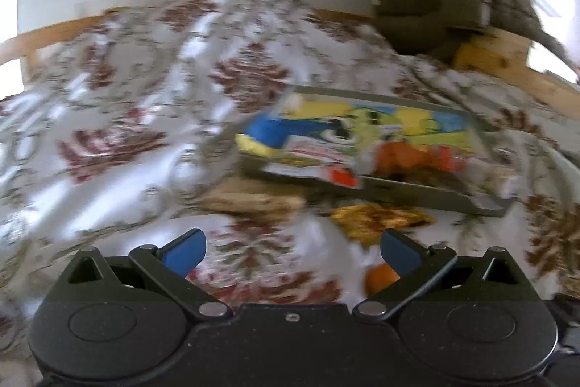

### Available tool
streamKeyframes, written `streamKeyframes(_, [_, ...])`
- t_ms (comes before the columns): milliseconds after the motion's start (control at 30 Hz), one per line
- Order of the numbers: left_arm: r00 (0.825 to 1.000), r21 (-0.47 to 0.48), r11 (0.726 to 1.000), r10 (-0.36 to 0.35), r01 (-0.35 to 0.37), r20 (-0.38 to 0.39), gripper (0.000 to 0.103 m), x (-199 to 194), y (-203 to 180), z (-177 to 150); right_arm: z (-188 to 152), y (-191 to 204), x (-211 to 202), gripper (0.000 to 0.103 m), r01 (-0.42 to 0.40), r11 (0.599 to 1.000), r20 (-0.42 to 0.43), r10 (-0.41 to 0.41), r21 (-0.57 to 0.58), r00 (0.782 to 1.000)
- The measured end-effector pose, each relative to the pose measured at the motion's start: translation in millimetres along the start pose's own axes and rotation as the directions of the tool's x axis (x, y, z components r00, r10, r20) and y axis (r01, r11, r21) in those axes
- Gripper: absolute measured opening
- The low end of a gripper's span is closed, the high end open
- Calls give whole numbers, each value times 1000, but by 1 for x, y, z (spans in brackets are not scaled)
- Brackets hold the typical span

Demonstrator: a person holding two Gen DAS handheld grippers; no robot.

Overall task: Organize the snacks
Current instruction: 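Move both open tools down toward the mandarin and green candy stick, then grasp the mandarin with the left tool while the right tool lowers toward the green stick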

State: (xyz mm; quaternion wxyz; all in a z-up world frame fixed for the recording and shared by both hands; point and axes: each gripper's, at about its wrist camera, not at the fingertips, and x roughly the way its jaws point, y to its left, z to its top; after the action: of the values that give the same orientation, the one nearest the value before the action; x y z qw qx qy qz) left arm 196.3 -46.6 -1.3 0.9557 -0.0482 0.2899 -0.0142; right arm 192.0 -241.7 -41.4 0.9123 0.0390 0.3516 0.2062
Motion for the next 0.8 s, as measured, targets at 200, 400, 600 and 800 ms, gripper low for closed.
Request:
streamKeyframes(200, [987,73,985,-150,155,-64,102,25,-17,2,0,3,9,103,-45,999,3,45,-9,999])
streamKeyframes(400, [968,198,951,-215,238,-130,89,42,-32,-5,-2,4,13,102,-55,998,4,55,-15,998])
streamKeyframes(600, [945,280,912,-245,300,-215,45,55,-42,-9,-3,3,15,102,-58,998,10,58,-8,998])
streamKeyframes(800, [932,295,899,-250,325,-263,37,60,-51,-13,-4,4,18,95,-56,998,13,56,-11,998])
